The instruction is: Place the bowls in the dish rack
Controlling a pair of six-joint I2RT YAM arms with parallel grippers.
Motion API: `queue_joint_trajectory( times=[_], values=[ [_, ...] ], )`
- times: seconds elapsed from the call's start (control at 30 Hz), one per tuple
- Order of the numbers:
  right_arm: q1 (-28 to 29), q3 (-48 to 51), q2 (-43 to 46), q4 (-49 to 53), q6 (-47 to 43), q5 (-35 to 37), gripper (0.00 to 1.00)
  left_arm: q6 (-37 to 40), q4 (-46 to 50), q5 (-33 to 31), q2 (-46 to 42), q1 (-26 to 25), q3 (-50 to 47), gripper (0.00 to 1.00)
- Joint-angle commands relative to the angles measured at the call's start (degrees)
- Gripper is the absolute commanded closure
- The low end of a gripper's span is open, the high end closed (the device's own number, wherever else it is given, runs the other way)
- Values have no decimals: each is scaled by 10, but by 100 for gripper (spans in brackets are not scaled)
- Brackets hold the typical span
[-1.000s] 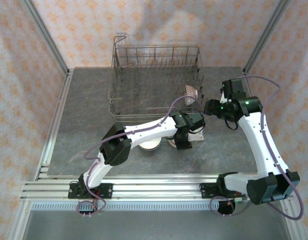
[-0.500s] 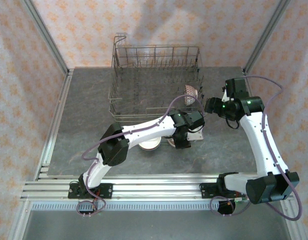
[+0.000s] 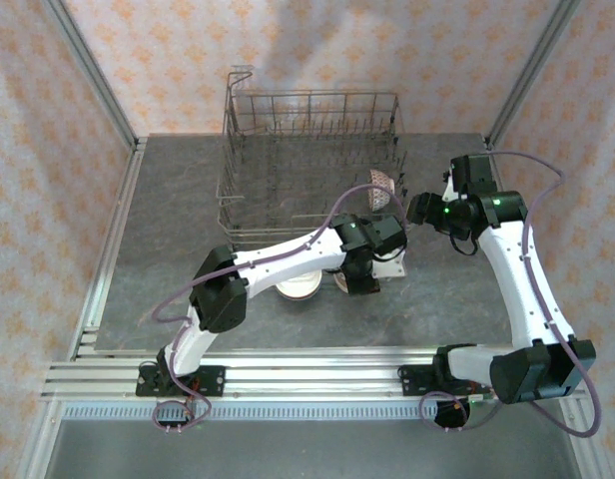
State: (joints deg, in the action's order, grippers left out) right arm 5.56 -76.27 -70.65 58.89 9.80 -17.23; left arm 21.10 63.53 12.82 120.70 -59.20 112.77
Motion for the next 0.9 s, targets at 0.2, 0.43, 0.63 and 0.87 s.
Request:
queue_joint_trajectory(
  times=[0.2, 0.43, 0.63, 0.87],
  values=[
    [-26, -15, -2, -7, 31, -68, 19, -8, -35, 36, -86, 16, 22, 100],
    [-29, -43, -3, -11, 46, -120, 12, -31, -75, 74, -133, 31, 32, 100],
    [-30, -64, -9, -52, 94, -208, 9, -50, -124, 100, -159, 53, 40, 100],
    [-30, -88, -27, -93, 131, -272, 8, -79, -215, 150, -170, 103, 30, 100]
  ],
)
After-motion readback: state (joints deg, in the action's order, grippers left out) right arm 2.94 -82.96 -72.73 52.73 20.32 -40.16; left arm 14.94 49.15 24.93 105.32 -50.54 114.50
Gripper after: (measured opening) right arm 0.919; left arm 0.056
